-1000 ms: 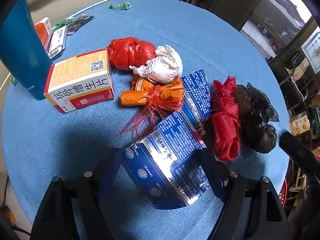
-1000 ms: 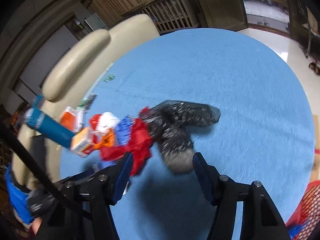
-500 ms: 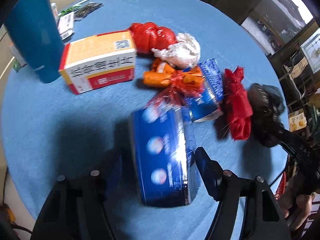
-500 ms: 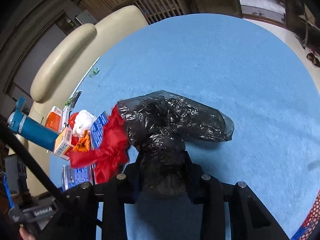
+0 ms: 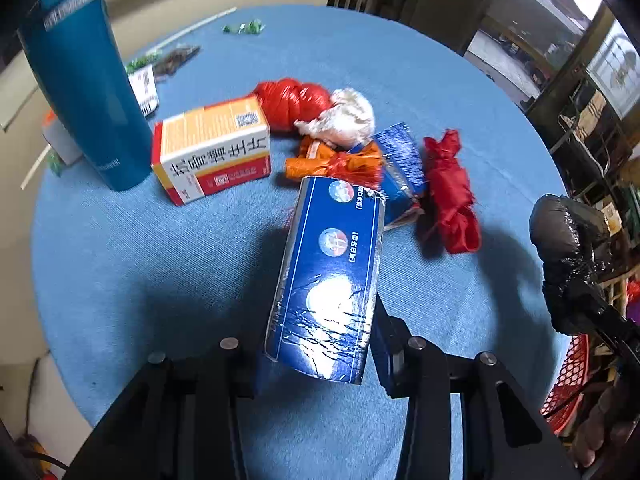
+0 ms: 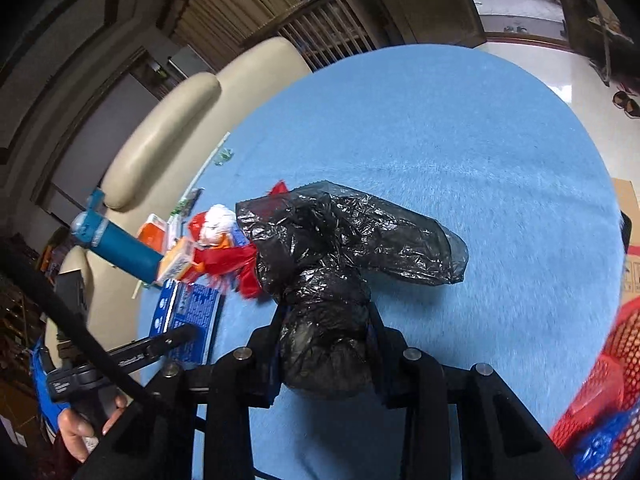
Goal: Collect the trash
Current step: 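Grasp the blue medicine box with the left tool while the right tool grasps the black bag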
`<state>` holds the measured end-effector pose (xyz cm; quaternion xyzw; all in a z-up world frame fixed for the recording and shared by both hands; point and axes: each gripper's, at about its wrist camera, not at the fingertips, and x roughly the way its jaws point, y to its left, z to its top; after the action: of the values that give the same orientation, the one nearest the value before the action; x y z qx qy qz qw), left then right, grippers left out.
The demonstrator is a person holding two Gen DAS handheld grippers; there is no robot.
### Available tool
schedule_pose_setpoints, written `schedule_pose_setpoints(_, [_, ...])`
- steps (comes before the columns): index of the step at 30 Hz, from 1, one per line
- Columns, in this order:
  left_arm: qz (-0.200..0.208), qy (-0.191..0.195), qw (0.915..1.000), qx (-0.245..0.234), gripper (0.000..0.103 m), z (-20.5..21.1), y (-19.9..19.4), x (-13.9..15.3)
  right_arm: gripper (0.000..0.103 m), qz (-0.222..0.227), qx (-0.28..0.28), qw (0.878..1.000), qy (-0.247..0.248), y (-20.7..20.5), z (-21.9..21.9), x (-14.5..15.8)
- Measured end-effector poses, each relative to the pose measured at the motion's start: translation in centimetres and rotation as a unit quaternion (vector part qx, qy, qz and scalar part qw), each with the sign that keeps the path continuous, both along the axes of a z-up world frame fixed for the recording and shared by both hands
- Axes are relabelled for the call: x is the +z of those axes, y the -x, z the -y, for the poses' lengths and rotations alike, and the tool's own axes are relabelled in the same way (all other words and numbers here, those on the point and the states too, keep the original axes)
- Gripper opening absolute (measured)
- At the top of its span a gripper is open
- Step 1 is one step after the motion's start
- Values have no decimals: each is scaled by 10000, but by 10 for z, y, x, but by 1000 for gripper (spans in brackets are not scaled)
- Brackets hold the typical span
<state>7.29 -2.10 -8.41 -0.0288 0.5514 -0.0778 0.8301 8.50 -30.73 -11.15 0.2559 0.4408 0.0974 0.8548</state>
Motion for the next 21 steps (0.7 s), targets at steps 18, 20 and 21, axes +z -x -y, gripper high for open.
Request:
schedule_pose_setpoints(18, [1164, -358, 9902, -686, 44, 49, 44, 70, 37, 544, -239, 9980, 219, 71, -3, 39])
schedule_pose_setpoints(20, [1274, -386, 9884, -725, 44, 51, 49, 76, 37, 635, -232, 9972, 327, 77, -5, 45])
schedule_pose_setpoints(21, [1325, -399, 9876, -741, 44, 52, 51, 79, 37, 691, -235, 9965, 398, 80, -6, 49])
